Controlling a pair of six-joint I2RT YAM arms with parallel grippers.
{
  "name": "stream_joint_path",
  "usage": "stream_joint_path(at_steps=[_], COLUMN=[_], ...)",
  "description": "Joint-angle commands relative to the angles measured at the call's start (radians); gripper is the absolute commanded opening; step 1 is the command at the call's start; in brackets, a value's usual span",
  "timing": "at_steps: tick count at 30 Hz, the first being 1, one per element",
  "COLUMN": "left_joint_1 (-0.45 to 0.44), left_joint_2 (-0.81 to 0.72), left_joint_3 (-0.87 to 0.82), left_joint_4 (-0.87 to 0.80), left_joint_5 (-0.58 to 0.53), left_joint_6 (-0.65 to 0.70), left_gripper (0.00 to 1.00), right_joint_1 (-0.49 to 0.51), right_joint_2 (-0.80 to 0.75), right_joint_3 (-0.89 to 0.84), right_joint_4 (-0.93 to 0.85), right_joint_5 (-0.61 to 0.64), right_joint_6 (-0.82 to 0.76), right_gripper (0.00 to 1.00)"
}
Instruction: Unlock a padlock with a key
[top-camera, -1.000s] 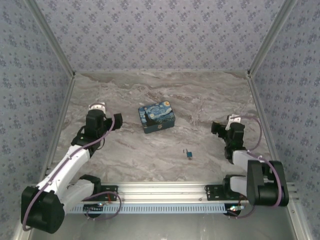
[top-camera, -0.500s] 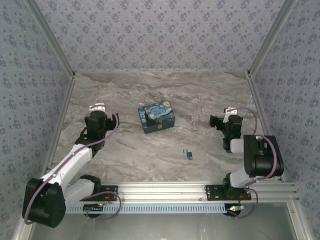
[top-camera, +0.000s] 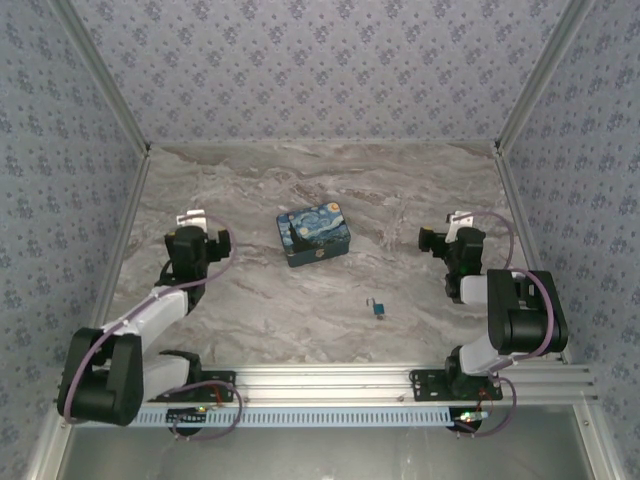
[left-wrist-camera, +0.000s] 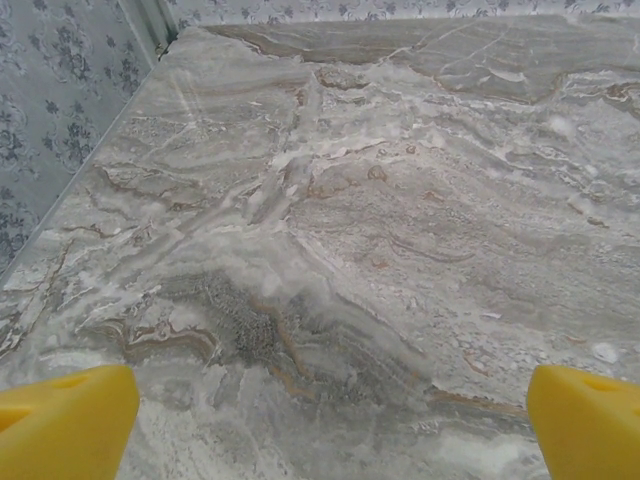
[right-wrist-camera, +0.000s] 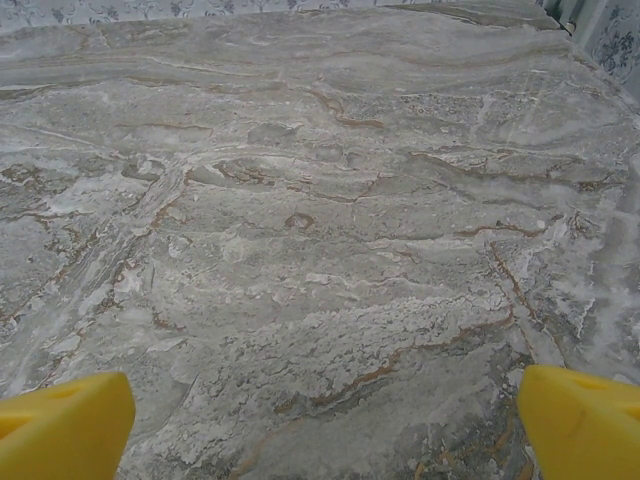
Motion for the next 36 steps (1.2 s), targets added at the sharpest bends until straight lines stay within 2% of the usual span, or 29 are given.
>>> stream_joint_path(at_steps=[1, 7, 12, 15, 19, 21, 23, 36], left_joint_1=[0.024, 0.04, 0.127, 0.168, 0.181, 0.182, 0.178, 0.178], left_joint_2=[0.066, 0.134, 0.137, 0.224, 0.352, 0.327, 0.345, 0.346], left_joint_3=[-0.048, -0.064, -0.12, -0.151, -0.139, -0.063, -0.006, -0.005], left_joint_4=[0.222, 0.341, 0.462, 0.601, 0.713, 0.521, 0.443, 0.442], left_joint_5=[0.077, 0.101, 0.198, 0.22, 0.215, 0.21, 0.213, 0.227], left_joint_6=[0.047, 0.107, 0.073, 0.038, 0.024, 0.019, 0.032, 0.036], left_gripper=[1.0, 0.99, 1.0, 0.99, 0.99, 0.99, 0.99, 0.99], right_joint_1=[0.006, 0.007, 0.01, 0.01, 0.018, 0.019, 0.021, 0.021], right_joint_2=[0.0, 0.0, 0.001, 0.0, 0.002, 0.002, 0.002, 0.002], right_joint_3=[0.017, 0.016, 0.017, 0.017, 0.022, 0.022, 0.022, 0.024], right_joint_4=[0.004, 0.003, 0.002, 0.003, -0.005, -0.005, -0.005, -0.01], right_joint_5=[0.006, 0.007, 0.011, 0.012, 0.022, 0.024, 0.025, 0.024], right_joint_6=[-0.015, -0.017, -0.017, -0.019, -0.028, -0.028, -0.029, -0.028], right_gripper=[1.0, 1.0, 1.0, 1.0, 1.0, 1.0, 1.0, 1.0])
